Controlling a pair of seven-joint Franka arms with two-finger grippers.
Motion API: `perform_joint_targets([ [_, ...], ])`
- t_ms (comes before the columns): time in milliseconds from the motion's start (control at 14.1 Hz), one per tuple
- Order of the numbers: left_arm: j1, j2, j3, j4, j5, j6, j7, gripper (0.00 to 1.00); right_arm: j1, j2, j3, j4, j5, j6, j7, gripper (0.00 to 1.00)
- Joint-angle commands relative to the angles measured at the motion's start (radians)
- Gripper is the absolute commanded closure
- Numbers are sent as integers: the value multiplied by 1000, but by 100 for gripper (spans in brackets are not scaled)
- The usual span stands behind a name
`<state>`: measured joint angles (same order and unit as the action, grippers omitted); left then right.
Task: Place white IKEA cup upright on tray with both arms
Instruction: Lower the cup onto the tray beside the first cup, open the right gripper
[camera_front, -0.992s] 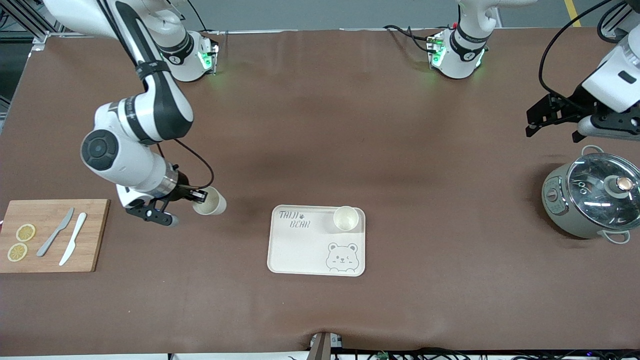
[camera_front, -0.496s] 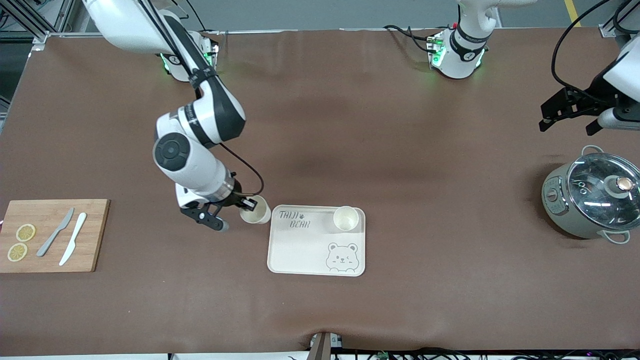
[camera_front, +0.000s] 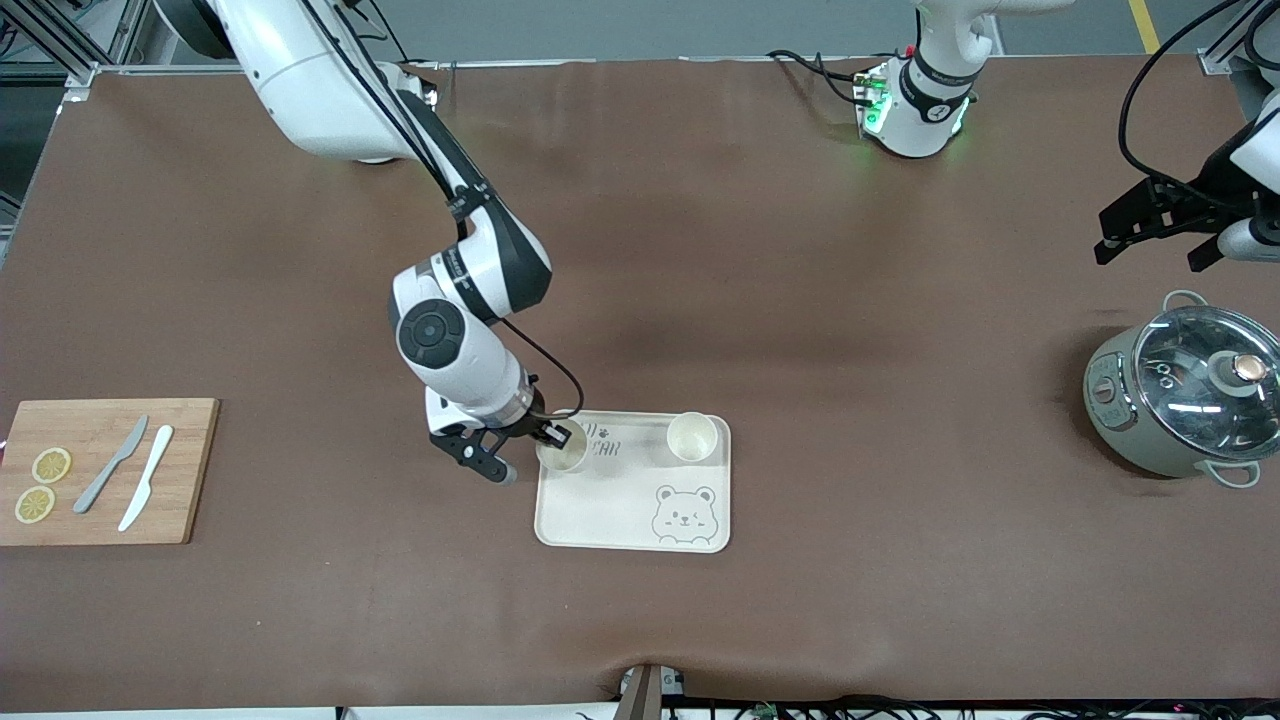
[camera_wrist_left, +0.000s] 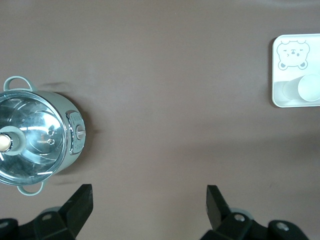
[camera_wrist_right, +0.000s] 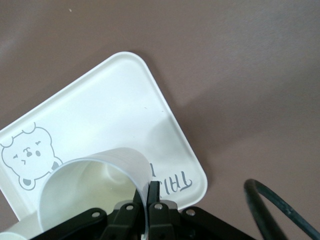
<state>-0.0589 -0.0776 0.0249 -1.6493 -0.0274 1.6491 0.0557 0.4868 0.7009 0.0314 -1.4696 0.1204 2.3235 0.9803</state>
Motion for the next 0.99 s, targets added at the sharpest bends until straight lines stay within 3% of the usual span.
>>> perform_joint_targets([
  [0, -2, -13, 6, -18, -11, -3, 13, 0, 13, 45, -16, 57, -13, 10, 29, 100],
  [354, -4, -8, 6, -21, 41, -74, 13, 0, 16, 97, -16, 57, -51, 69, 63, 100],
  [850, -2, 4, 4, -21, 60, -75, 13, 0, 24, 117, -16, 55, -74, 99, 84, 100],
  [921, -1, 7, 4, -21, 60, -74, 13, 0, 24, 117, -16, 57, -74, 97, 84, 58],
])
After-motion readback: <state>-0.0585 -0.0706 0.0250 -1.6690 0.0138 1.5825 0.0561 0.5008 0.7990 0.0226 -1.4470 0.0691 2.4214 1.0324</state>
